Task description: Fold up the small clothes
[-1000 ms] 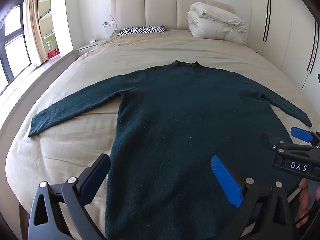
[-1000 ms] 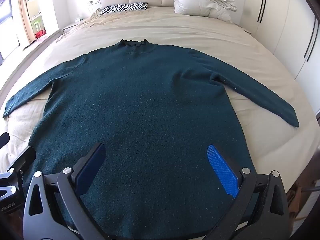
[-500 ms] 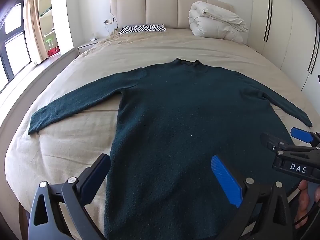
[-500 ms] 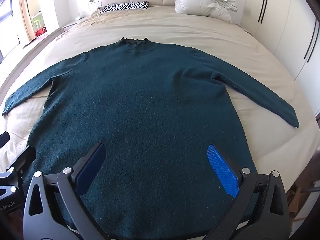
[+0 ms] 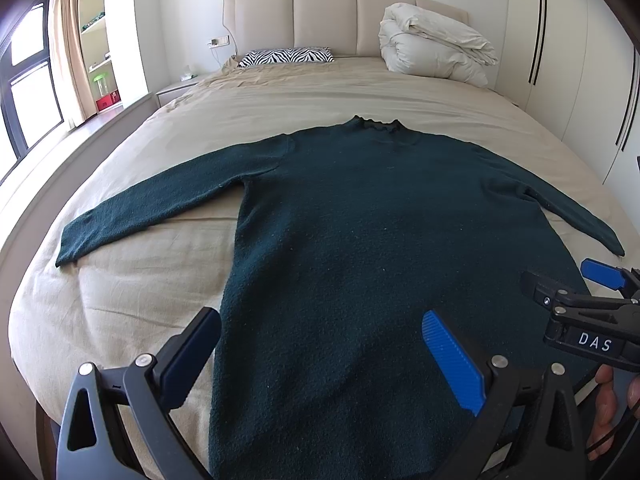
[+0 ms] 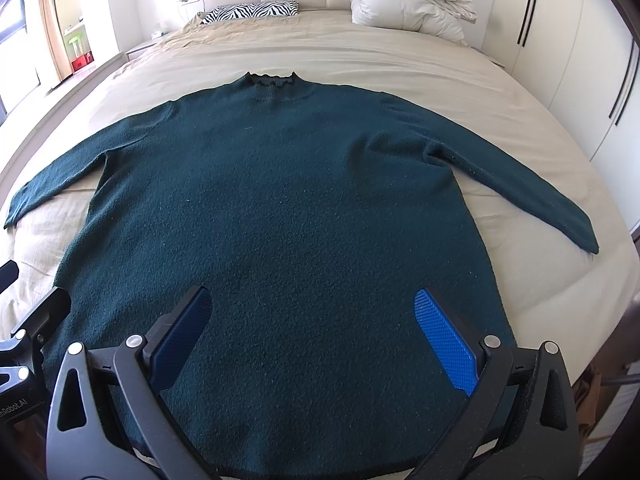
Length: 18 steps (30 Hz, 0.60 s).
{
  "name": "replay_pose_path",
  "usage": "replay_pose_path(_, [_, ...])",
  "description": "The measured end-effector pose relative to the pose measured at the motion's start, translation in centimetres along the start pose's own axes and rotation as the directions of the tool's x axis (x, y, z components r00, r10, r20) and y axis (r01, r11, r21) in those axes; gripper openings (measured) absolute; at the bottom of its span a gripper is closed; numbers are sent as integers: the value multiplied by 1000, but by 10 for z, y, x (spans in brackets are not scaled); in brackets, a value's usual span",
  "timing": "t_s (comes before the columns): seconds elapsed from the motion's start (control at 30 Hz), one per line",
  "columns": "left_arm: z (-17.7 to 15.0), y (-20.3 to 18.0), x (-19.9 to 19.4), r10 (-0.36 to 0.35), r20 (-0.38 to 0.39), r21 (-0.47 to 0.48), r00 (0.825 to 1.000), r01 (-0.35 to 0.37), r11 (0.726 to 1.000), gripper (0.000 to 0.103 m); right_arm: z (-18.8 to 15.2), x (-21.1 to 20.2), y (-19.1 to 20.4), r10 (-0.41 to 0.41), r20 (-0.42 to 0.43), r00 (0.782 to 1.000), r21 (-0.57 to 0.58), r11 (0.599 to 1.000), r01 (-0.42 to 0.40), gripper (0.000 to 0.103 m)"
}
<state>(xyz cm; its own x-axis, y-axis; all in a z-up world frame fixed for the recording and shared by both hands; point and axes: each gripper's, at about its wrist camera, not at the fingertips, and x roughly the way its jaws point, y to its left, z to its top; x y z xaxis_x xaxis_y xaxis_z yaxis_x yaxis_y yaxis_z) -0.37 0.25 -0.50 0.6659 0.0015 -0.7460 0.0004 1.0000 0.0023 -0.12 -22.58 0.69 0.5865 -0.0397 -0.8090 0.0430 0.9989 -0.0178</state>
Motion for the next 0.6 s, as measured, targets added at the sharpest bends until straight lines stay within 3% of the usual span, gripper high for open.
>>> replay_pose_path(0.6, [0, 0, 0, -1, 0, 0, 1000, 1, 1000, 103, -3, 2, 2, -2, -2, 1000, -2, 1000, 2, 103])
